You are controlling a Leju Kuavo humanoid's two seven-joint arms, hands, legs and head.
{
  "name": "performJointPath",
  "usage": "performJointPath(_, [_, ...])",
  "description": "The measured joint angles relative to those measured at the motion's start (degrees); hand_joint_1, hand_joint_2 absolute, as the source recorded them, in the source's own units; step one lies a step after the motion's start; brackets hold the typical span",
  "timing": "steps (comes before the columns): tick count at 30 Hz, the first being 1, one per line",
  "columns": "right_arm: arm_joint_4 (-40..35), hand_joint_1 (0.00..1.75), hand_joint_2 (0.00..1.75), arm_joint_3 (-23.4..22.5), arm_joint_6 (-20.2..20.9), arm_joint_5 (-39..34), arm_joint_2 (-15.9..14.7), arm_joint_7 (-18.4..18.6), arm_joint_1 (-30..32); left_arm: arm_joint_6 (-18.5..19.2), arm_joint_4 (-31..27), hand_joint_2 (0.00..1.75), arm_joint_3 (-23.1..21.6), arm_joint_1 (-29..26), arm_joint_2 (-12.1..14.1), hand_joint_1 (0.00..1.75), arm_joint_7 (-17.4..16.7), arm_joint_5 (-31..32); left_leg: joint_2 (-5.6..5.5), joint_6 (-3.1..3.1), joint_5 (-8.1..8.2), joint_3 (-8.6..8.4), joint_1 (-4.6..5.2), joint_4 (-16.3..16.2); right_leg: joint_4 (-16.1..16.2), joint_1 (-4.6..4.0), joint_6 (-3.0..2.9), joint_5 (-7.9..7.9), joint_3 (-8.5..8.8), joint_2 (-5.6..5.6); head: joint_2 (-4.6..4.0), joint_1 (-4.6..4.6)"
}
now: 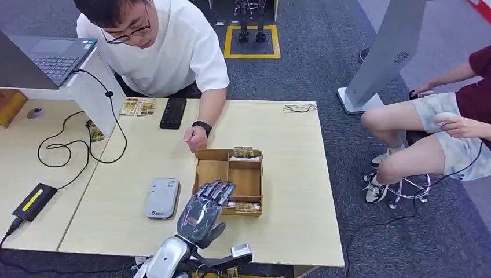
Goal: Pass the card to the sensor for recognition and then transmit it.
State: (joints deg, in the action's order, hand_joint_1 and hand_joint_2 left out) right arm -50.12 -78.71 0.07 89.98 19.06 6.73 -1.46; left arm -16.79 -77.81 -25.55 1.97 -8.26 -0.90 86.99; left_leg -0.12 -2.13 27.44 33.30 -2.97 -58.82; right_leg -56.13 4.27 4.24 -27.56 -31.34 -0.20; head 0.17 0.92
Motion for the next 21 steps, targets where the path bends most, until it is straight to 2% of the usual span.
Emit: performJointPath(21, [-0.4, 0.0, 1.75, 0.1, 0.0, 0.0, 0.2, 0.0, 0.1, -1.4, -1.9, 1.75, 0.3, -0.3, -0.8, 0.0, 1.0, -0.1, 0.0, 0.0, 0.0, 0.0, 0.0, 0.0, 0.0, 0.0, 0.0, 0.0, -0.01, 0.0, 0.0, 0.02])
